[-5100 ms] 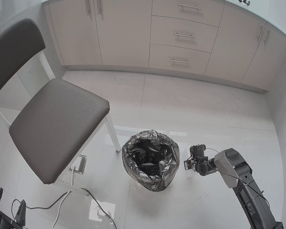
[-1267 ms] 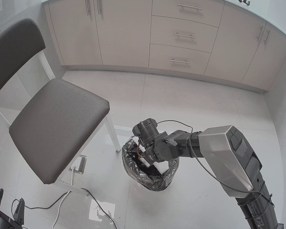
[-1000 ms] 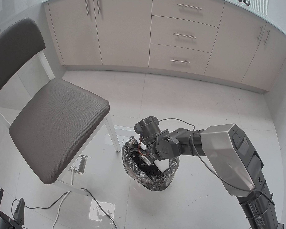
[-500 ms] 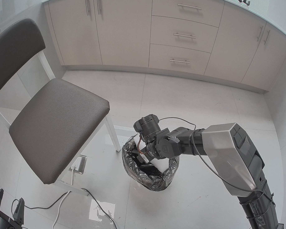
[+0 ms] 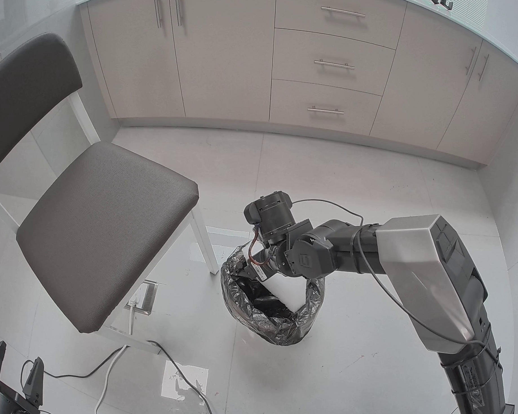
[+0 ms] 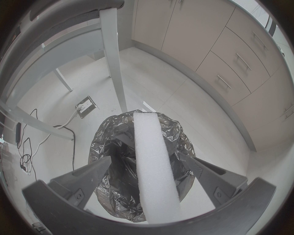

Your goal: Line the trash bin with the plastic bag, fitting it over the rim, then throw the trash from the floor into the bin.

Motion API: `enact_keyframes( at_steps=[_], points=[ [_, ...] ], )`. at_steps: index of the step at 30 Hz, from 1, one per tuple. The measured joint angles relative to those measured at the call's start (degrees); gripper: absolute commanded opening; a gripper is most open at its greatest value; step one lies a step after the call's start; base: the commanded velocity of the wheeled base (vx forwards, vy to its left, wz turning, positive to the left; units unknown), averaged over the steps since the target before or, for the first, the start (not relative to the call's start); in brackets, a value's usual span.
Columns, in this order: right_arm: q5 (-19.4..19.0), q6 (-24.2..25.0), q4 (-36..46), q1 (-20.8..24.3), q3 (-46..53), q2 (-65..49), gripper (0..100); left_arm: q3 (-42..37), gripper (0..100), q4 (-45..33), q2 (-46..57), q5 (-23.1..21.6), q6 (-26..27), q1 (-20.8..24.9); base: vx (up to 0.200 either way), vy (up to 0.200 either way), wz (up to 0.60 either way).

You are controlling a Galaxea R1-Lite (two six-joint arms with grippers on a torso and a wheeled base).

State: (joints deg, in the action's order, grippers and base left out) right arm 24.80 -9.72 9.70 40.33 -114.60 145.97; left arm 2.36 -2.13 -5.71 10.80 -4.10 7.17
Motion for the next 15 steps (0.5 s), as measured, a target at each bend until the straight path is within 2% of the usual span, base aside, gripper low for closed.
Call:
enact_keyframes(
  at_steps=[15],
  points=[
    [-0.4,0.0,1.2,-0.1,0.0,-2.9,100,0.0,100,0.0,0.0,0.1,0.0,0.0,0.000,0.000,0.00]
  ],
)
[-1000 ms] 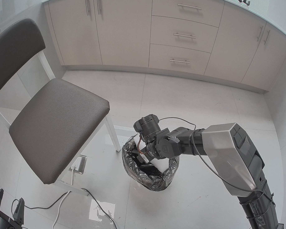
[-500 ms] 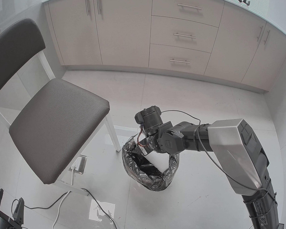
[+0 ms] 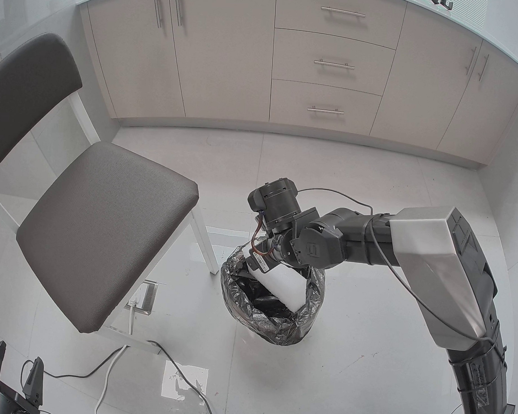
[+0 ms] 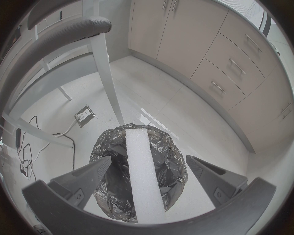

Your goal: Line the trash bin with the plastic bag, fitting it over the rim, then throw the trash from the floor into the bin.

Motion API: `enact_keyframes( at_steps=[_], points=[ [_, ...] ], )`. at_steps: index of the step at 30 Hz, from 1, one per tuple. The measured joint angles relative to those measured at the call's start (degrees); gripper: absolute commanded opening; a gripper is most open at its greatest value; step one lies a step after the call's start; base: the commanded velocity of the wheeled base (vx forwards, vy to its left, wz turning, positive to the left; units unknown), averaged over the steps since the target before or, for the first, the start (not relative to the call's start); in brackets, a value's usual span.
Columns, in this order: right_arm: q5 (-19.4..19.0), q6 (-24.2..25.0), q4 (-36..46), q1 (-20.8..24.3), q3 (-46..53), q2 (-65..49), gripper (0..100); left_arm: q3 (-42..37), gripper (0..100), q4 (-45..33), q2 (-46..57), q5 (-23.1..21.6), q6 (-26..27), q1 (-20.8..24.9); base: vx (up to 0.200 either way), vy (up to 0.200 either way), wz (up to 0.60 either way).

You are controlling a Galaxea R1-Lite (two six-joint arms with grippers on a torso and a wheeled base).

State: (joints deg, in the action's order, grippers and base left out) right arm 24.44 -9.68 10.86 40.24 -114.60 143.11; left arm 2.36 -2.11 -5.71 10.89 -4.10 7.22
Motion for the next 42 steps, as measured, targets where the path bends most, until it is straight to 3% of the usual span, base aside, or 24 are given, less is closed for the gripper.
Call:
enact_keyframes(
  at_steps=[2,3,21,42],
  points=[
    [0.0,0.0,0.0,0.0,0.0,-0.1,100,0.0,100,0.0,0.0,0.0,0.0,0.0,0.000,0.000,0.00],
    [0.0,0.0,-0.3,0.0,0.0,-0.1,0,0.0,100,0.0,0.0,0.0,0.0,0.0,0.000,0.000,0.00],
    [0.3,-1.2,-0.5,0.7,0.0,0.5,0,0.0,100,0.0,0.0,0.0,0.0,0.0,0.000,0.000,0.00],
    [-0.3,6.0,-0.6,-0.9,0.0,5.5,0,0.0,100,0.0,0.0,0.0,-0.1,0.0,0.000,0.000,0.00]
  ],
)
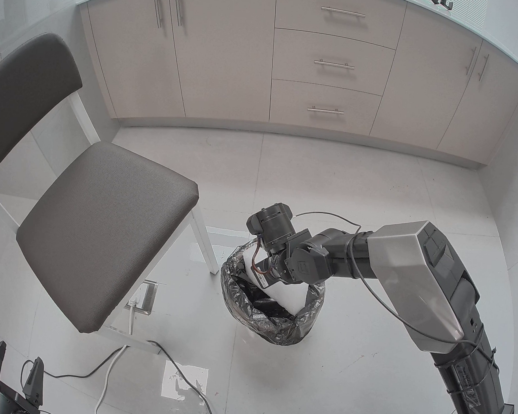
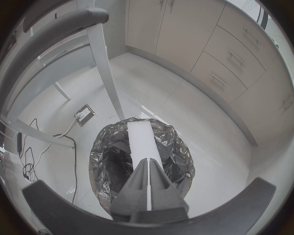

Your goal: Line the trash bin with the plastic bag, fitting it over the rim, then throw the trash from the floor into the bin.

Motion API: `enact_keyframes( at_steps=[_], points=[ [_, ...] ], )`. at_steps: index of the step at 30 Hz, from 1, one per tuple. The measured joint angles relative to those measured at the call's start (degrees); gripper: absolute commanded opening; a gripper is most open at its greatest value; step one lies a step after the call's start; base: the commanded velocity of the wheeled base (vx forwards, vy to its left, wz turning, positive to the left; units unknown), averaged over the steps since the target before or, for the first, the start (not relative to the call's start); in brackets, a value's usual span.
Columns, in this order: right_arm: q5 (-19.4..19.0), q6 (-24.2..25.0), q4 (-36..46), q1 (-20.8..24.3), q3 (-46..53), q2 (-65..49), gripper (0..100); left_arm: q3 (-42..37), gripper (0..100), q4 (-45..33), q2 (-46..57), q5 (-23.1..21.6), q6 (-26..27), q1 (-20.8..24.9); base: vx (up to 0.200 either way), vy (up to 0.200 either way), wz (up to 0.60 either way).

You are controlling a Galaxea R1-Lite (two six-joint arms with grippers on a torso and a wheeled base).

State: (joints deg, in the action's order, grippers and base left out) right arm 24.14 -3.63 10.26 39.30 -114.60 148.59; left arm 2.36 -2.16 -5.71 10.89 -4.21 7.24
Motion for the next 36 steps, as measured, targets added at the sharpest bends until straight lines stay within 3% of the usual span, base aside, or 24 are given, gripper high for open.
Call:
enact_keyframes(
  at_steps=[11,21,36],
  points=[
    [-0.1,0.2,-2.3,-1.7,0.0,2.4,0,0.0,100,0.0,0.0,0.0,0.0,0.0,0.000,0.000,0.00],
    [-3.6,2.1,-7.7,-4.0,0.0,5.2,0,0.0,100,0.0,0.0,0.0,0.0,0.0,0.000,0.000,0.00],
    [-5.7,2.3,-14.1,-4.9,0.0,5.1,0,0.0,100,0.0,0.0,0.1,0.0,-0.1,0.000,0.000,0.00]
  ],
)
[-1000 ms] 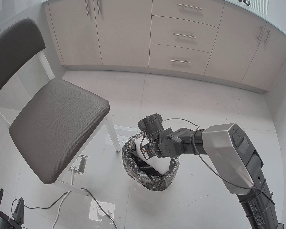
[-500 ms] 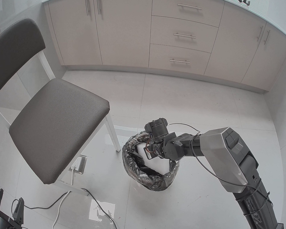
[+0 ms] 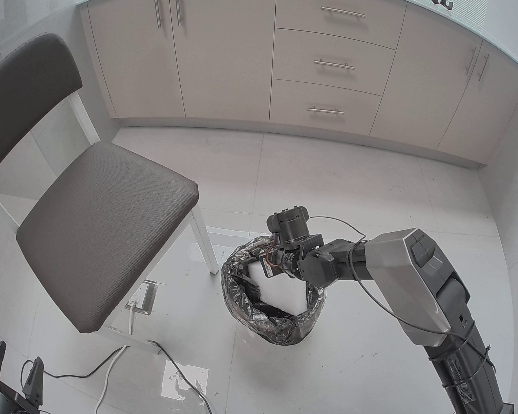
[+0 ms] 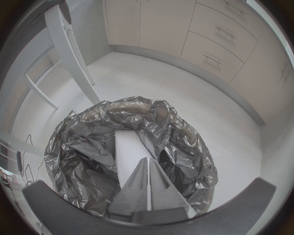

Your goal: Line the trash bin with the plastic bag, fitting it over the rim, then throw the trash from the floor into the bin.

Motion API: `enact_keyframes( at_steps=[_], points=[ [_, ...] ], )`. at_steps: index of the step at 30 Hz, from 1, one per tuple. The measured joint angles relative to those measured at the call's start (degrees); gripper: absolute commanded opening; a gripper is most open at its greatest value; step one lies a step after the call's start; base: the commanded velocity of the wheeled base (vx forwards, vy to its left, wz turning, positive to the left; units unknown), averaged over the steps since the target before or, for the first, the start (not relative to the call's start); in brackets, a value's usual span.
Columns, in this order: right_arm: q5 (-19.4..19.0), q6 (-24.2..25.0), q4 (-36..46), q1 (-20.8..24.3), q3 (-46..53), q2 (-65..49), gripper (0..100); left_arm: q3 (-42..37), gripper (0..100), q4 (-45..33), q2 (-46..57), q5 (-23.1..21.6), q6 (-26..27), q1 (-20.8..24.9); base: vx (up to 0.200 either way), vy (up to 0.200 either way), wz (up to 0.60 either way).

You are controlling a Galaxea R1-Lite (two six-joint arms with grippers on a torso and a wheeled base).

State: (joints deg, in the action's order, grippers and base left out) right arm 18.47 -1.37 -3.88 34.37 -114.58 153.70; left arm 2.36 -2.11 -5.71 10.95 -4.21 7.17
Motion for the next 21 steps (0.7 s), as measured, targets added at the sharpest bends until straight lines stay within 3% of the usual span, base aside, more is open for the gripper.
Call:
enact_keyframes(
  at_steps=[5,21],
  points=[
    [0.2,0.1,1.1,1.5,0.0,-3.1,0,0.0,100,0.0,0.0,0.0,0.0,0.1,0.000,0.000,0.00],
    [0.4,2.0,15.1,3.4,0.0,-3.1,0,0.0,100,0.0,0.0,0.0,-1.1,0.0,0.000,0.000,0.00]
  ],
)
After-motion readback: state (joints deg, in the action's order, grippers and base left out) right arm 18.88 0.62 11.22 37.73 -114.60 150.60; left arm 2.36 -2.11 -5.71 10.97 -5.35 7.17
